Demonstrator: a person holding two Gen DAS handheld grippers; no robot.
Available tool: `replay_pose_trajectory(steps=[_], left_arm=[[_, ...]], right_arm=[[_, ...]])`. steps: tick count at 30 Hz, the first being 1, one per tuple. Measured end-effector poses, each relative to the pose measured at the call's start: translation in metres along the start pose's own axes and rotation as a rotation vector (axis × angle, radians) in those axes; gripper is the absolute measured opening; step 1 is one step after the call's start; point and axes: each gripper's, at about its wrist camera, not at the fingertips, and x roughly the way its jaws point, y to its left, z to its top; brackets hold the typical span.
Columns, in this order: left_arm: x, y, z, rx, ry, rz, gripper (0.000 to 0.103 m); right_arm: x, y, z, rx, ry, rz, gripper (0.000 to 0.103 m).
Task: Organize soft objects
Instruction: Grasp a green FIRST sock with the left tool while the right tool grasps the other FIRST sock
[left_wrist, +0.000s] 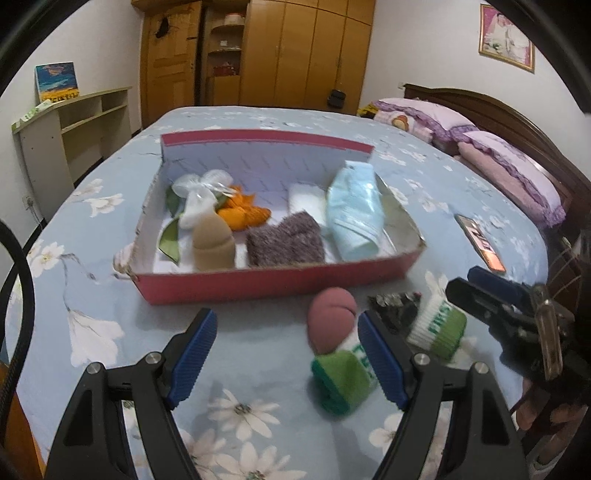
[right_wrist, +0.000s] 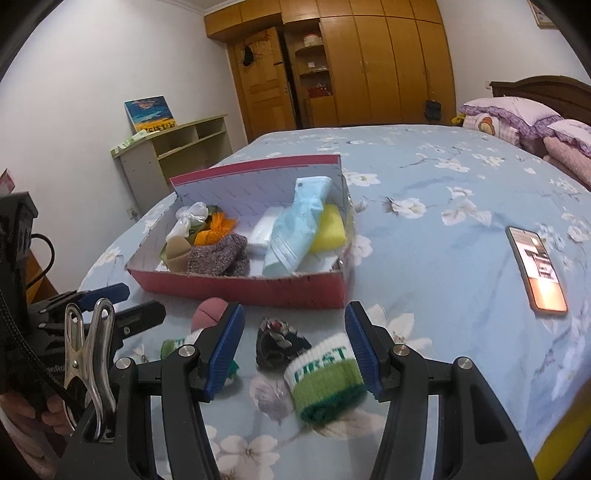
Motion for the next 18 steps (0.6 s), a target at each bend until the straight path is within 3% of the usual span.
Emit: replay_pose_trajectory(steps=[12,18], left_arm=[[0.019,-0.020,-0.026,0.039,0.063,-0.051,0.082],[0.025,-0.030,-0.032,0.075,0.075,-0.038,0.082]], right_arm=[[-0.002,-0.015,-0.022,0.021,0.062,-0.030,0.058],[0.005,-0.022,-0.028,0.035,0.101,-0.033,0.061]])
